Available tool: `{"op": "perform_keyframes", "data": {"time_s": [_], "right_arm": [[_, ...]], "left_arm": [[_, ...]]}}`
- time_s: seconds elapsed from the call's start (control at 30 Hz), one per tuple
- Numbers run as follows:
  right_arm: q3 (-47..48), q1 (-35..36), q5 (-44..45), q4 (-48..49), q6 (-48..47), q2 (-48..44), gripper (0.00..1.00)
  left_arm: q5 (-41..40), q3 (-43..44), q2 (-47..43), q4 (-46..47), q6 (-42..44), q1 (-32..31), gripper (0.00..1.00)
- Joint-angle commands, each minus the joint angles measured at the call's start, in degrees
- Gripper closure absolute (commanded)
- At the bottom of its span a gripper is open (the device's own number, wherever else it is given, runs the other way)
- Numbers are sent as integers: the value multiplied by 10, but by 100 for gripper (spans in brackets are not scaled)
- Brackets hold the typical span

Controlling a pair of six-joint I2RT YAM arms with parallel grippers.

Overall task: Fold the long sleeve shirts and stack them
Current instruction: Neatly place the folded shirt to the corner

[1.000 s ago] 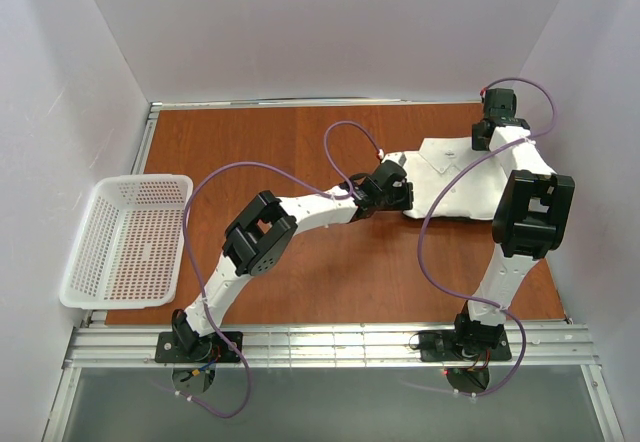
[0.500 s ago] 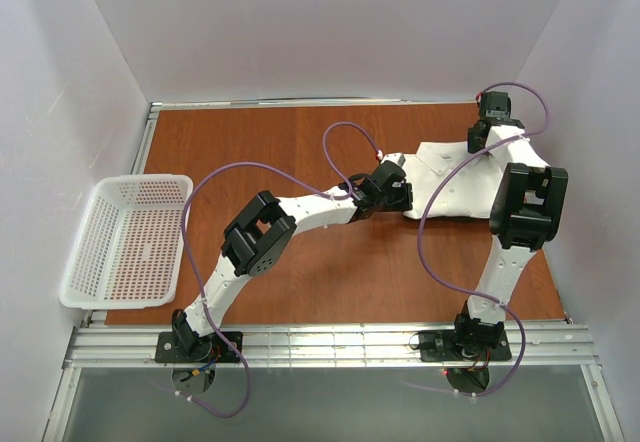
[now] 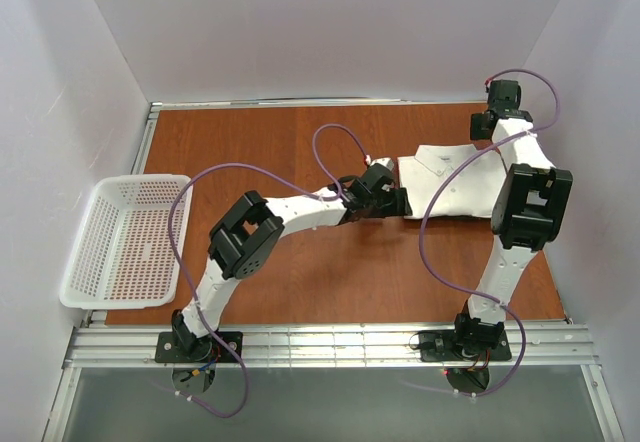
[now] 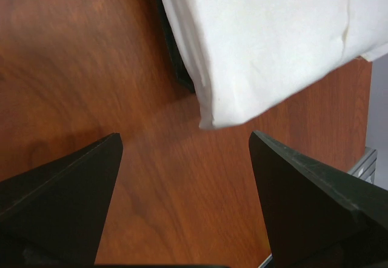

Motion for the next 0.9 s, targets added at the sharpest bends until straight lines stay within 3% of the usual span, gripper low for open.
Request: {"op": "perform_keyframes", "data": {"time_s": [0.0,0.17,0.27,0.4,0.53,0.7,0.87], "right_arm": [[54,0,-48,-9,21,-66,23],[23,0,-120,-28,104,-125,22],[-50,-4,-157,-27,171,-176,23],[-212,-38,-255,10,267,-268,26],[-361,-80,-355,120,345,-336,30],[-458,-108,-374,162,392,-384,30],[-564,-150,-380,231,436,-410,31]], "left_arm": [[-1,-25,-111,1,-6,22,18],[24,-93,-181,3,-1,55,18],[44,-137,-240,-11,14,89,18],[53,-190,-318,-55,54,157,18],[64,-234,-392,-109,102,219,18],[60,-299,-471,-135,168,299,18],[43,-370,-516,-103,172,323,18]]}}
